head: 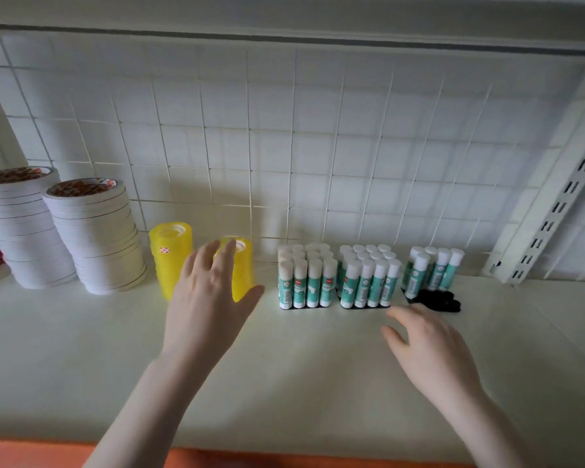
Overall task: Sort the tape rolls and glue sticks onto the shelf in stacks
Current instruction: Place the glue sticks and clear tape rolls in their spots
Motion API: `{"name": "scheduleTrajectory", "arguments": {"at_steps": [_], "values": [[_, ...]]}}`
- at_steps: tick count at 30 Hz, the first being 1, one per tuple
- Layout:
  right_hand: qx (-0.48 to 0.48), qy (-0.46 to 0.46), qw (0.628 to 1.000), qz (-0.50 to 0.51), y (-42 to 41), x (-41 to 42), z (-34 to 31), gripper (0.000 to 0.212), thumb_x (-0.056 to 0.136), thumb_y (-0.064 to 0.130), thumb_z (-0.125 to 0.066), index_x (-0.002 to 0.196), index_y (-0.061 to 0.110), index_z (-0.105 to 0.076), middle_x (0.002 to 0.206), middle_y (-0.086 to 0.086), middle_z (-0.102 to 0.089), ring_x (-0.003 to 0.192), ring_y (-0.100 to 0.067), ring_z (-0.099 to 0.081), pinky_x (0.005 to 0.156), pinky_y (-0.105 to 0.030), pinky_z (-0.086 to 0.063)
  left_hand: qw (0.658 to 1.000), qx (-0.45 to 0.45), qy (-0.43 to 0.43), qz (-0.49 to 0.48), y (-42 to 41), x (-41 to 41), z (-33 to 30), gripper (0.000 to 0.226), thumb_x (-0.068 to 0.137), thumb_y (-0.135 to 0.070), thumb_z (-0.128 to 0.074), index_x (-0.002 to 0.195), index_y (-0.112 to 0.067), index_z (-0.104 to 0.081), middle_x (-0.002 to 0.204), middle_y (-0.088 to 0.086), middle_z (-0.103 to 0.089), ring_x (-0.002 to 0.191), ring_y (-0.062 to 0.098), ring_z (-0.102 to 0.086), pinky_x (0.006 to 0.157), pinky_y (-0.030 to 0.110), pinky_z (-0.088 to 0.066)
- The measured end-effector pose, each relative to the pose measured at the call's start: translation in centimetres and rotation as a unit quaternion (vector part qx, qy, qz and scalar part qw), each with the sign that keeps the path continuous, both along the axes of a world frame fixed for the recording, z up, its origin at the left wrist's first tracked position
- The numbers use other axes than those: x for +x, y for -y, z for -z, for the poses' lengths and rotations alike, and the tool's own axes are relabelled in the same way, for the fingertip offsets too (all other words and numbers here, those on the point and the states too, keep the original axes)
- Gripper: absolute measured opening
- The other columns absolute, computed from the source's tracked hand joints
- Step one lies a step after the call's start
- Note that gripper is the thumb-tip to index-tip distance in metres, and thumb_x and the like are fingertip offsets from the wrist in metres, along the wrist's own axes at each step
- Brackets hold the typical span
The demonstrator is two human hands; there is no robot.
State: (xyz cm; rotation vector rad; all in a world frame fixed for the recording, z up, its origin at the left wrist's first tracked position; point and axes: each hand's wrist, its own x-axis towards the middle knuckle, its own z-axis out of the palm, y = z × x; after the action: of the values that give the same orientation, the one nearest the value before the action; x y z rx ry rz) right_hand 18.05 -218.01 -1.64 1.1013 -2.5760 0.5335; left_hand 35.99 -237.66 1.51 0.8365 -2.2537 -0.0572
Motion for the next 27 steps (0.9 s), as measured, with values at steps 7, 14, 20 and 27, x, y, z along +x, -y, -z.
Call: {"name": "scheduleTrajectory", "arguments": {"at_steps": [7,14,20,27], "values": [[-0.036,-0.096,0.993,0.053,-9.1,-6.1,1.7,0.026,0.06,0.009,-0.083,0.083,0.005,-0.071,0.073,-0.014,-0.066,0.066,-0.035,-0.064,0.059,-0.042,-0.052,0.999,0.001,0.047,-0.015,-8.5,-3.1,2.1,0.069,0.061,-0.031,-0.083,0.118,-0.002,-0.059,0.116,0.022,-0.059,0.105,0.041,-0.057,0.078,0.047,-0.052],[-0.08,-0.117,0.988,0.061,-21.2,-14.9,2.8,0.033,0.056,0.008,-0.086,0.084,0.004,-0.07,0.076,-0.015,-0.066,0.069,-0.037,-0.065,0.062,-0.044,-0.053,0.998,0.042,0.05,-0.019,-21.1,-12.3,4.0,0.07,0.062,-0.033,-0.083,0.121,-0.004,-0.058,0.121,0.021,-0.058,0.109,0.041,-0.056,0.08,0.049,-0.051],[-0.097,-0.122,0.985,0.077,-32.1,-22.5,1.9,0.033,0.056,0.009,-0.086,0.086,0.004,-0.07,0.077,-0.015,-0.066,0.068,-0.036,-0.065,0.062,-0.044,-0.053,0.995,0.092,0.04,-0.004,-32.0,-21.4,3.9,0.069,0.072,-0.038,-0.075,0.13,-0.009,-0.051,0.133,0.017,-0.05,0.122,0.037,-0.046,0.094,0.047,-0.043],[-0.126,-0.159,0.968,0.147,-40.0,-26.8,2.0,0.035,0.053,0.004,-0.086,0.084,0.004,-0.07,0.073,-0.016,-0.065,0.064,-0.037,-0.063,0.059,-0.042,-0.052,0.992,0.091,0.037,0.074,-38.5,-28.0,3.0,0.068,0.068,-0.035,-0.079,0.127,-0.009,-0.055,0.127,0.018,-0.055,0.117,0.038,-0.05,0.09,0.049,-0.045]]}}
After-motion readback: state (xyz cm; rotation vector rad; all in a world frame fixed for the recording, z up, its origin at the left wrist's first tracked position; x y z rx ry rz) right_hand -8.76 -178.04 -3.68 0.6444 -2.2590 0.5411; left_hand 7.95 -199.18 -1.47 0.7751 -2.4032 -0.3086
